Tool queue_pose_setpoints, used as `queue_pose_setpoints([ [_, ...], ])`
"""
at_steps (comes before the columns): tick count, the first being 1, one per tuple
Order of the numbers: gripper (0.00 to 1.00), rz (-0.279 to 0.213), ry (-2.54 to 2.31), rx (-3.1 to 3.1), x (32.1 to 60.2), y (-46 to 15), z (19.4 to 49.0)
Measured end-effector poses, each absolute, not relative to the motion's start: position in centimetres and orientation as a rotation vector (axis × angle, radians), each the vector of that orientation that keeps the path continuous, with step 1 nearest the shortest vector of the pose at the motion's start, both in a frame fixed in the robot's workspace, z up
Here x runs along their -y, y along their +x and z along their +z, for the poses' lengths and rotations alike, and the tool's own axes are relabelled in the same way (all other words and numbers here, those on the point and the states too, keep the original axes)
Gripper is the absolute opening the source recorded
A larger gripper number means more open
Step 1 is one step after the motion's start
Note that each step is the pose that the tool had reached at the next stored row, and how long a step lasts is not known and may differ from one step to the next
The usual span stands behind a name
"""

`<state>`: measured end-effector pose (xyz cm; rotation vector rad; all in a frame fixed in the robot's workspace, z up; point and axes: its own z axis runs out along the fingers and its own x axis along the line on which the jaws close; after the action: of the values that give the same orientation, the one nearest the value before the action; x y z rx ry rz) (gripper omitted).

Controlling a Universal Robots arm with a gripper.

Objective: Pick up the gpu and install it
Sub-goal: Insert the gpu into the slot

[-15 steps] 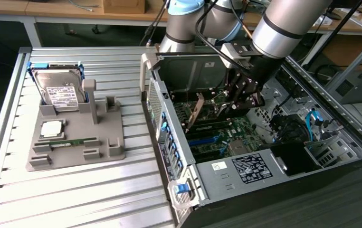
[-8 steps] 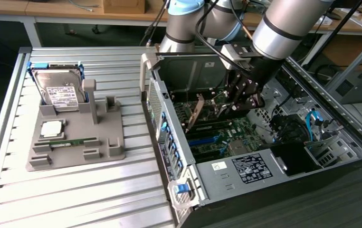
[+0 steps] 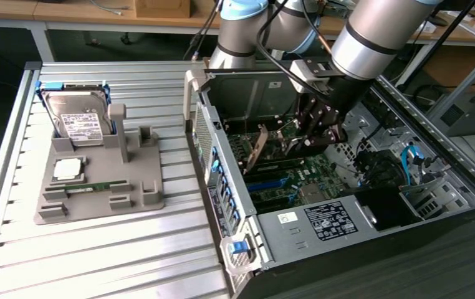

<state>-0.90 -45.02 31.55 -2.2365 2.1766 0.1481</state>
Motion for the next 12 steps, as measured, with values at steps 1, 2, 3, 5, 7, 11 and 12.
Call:
queue_pose_setpoints([
  [1, 0.27, 0.148, -2.237, -2.177, 45.06, -0.90, 31.53],
  [2, 0.27, 0.148, -2.236, -2.177, 45.09, -0.90, 31.50],
  [3, 0.27, 0.148, -2.237, -2.177, 45.13, -0.90, 31.49],
  [5, 0.27, 0.148, -2.237, -2.177, 45.18, -0.91, 31.46],
  [7, 0.27, 0.148, -2.237, -2.177, 45.23, -0.91, 31.43],
  [11, 0.27, 0.148, -2.237, -2.177, 45.33, -0.92, 31.37],
  [12, 0.27, 0.148, -2.237, -2.177, 45.38, -0.92, 31.33],
])
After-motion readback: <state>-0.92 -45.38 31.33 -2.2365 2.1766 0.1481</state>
